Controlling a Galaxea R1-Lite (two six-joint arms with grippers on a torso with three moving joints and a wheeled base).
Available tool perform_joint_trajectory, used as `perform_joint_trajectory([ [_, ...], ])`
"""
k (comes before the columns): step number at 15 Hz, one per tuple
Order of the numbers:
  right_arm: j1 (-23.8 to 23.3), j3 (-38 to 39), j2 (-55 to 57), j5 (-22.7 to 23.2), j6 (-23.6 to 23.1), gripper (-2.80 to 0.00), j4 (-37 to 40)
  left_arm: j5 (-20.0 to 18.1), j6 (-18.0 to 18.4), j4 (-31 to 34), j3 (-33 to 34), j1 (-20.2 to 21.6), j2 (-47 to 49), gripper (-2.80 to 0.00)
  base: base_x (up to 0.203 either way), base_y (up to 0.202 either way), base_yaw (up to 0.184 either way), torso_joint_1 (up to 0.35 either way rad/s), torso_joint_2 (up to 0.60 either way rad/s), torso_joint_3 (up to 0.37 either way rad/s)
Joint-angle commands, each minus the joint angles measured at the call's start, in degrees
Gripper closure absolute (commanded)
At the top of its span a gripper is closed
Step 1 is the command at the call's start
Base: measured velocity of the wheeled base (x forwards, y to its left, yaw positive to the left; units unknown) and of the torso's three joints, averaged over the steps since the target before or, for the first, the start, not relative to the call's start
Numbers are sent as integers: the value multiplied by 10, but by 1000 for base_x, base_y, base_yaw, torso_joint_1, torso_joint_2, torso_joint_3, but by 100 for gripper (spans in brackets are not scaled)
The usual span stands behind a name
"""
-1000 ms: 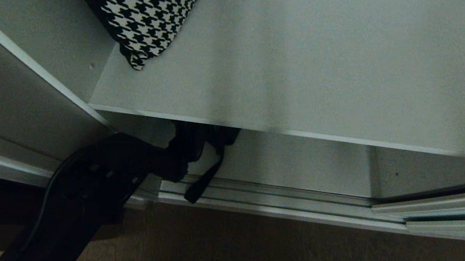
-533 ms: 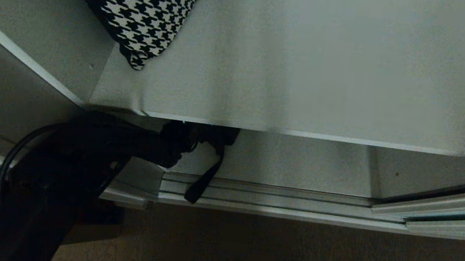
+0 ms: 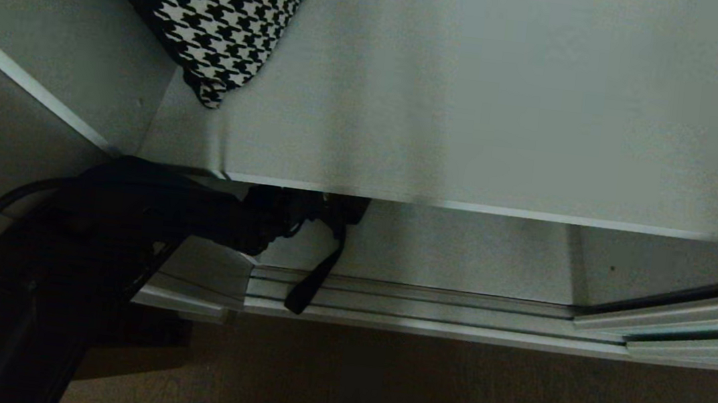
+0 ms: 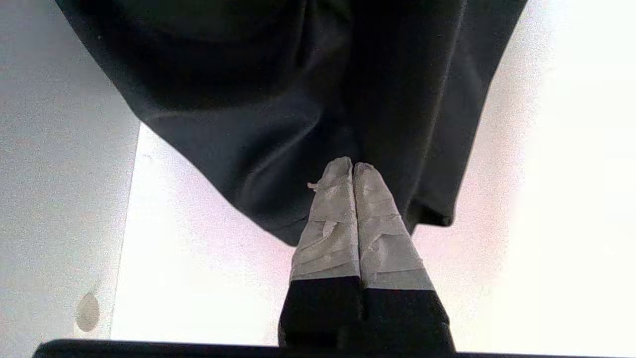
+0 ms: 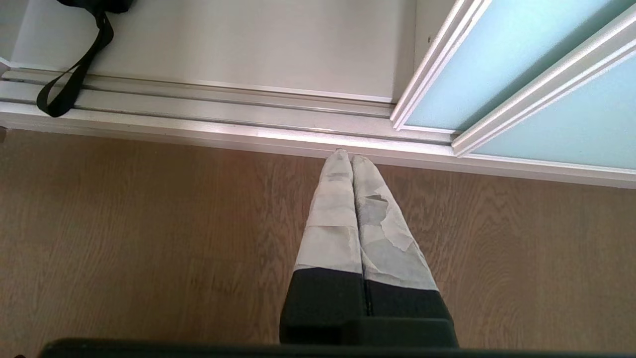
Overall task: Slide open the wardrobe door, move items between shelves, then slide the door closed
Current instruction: Place the bag on the higher shelf
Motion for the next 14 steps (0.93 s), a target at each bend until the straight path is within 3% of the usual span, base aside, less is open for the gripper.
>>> perform_joint_trajectory([
  [1,0,0,-1,0,0,0,0,1,-8,1,-5,-1,-1,0,0,0,0,0,0,0],
  [2,0,0,-1,0,0,0,0,1,-12,0,-10,-1,6,-249,0,0,0,0,0,0],
  [3,0,0,-1,0,0,0,0,3,-23,-2,-16,-1,13,-280,0,0,0,0,0,0],
  [6,0,0,-1,0,0,0,0,5,-94,-2,-8,-3,2,-280,0,0,0,0,0,0],
  [7,0,0,-1,0,0,0,0,6,-102,-2,-8,-4,0,-280,0,0,0,0,0,0],
  [11,0,0,-1,0,0,0,0,2,-103,-26,-22,-5,17,-280,0,0,0,0,0,0],
  [14,0,0,-1,0,0,0,0,2,-96,-51,-92,-5,66,-280,0,0,0,0,0,0],
])
